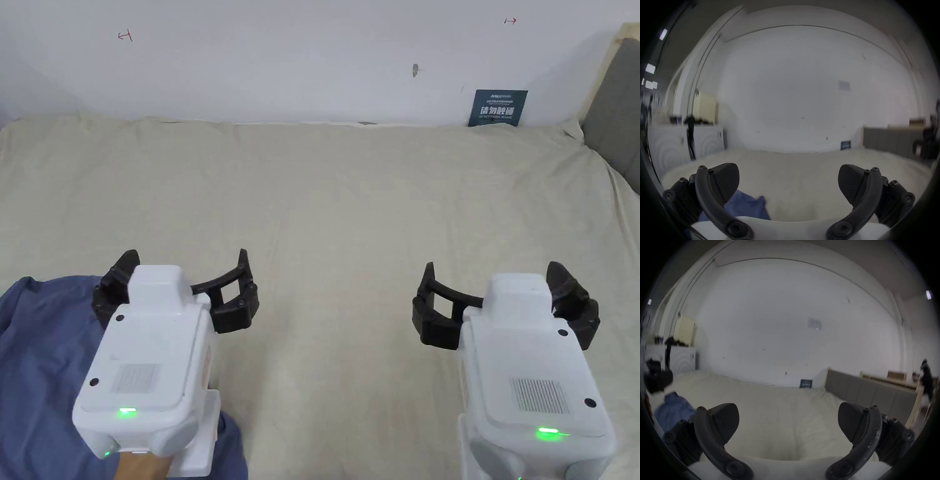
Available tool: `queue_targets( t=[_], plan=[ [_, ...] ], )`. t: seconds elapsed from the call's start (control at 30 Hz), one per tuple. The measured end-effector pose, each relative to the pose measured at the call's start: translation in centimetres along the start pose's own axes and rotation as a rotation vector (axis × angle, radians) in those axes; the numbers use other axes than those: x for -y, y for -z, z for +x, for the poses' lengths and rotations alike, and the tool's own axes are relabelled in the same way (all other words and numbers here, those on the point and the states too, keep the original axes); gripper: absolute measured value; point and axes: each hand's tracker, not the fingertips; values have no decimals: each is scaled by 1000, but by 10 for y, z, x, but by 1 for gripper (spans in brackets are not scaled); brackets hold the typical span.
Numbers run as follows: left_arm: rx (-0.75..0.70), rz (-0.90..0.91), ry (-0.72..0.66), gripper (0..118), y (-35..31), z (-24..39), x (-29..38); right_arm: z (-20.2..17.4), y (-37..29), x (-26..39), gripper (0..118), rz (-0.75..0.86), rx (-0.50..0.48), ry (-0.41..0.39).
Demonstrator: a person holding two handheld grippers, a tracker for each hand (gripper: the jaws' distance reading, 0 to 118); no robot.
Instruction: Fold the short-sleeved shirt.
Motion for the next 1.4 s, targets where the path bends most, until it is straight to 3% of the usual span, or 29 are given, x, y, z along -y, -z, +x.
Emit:
queue_targets(
  t=[0.07, 0.23, 1.4],
  plan=[
    [-13, -9, 28, 118, 0, 6, 4, 0, 1, 1, 118, -24, -10, 48],
    [6, -17, -15, 118, 0, 0, 5, -1, 0, 1, 118, -6, 9, -6],
    [7, 2, -8, 118, -4, 5, 0, 6, -3, -2, 118, -18, -7, 3]
  ],
)
